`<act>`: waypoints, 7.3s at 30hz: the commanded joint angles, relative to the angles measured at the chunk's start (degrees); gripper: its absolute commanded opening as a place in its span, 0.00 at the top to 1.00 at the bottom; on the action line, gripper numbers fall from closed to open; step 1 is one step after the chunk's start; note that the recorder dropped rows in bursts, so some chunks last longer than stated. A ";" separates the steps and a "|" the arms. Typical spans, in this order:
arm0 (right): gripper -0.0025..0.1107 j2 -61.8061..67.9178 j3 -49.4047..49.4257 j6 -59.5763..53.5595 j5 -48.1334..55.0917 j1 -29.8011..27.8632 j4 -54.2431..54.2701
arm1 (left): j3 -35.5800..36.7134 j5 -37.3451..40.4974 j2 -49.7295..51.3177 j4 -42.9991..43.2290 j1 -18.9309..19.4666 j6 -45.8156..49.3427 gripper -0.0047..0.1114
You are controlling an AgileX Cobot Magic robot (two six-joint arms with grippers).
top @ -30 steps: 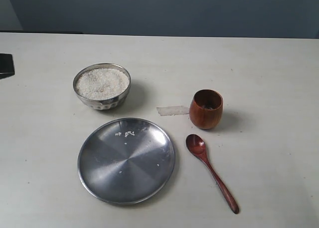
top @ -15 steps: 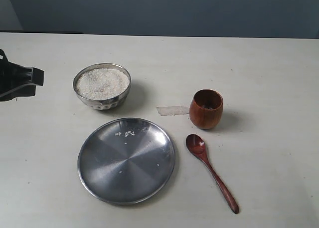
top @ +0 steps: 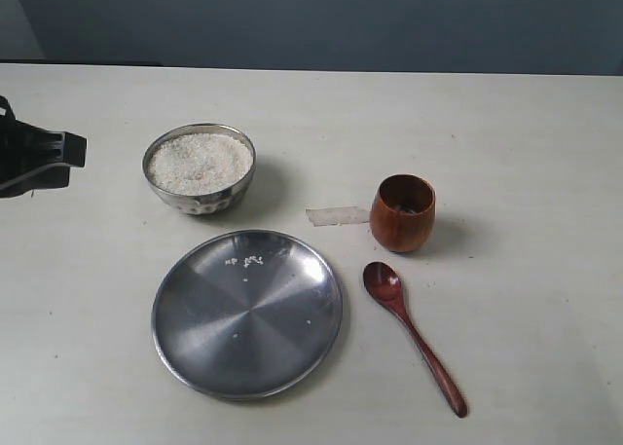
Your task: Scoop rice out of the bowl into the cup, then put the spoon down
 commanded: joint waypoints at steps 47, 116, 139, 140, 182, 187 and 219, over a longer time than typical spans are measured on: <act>0.98 -0.29 -4.14 32.86 -46.66 -0.25 4.70 | -0.33 -0.63 0.03 -0.08 -0.16 0.16 0.96; 0.98 75.26 -23.83 32.02 -6.63 51.34 -21.20 | -0.33 -0.63 0.03 -0.08 -0.16 0.16 0.96; 0.66 75.26 -19.59 32.49 -11.60 51.34 -21.43 | -0.33 -0.63 0.03 -0.08 -0.16 0.16 0.96; 0.66 75.26 -19.59 32.49 -11.60 51.34 -21.43 | -0.33 -0.63 0.03 -0.08 -0.16 0.16 0.96; 0.98 86.23 -19.59 32.49 -13.40 51.23 -21.43 | -0.33 -0.63 0.03 -0.08 -0.16 0.16 0.96; 0.98 86.23 -19.59 32.49 -12.75 51.23 -21.43 | -0.33 -0.63 0.03 -0.08 -0.16 0.16 0.96; 0.98 89.77 -66.59 9.34 29.51 51.34 -22.68 | -0.33 -0.63 0.03 -0.08 -0.16 0.16 0.96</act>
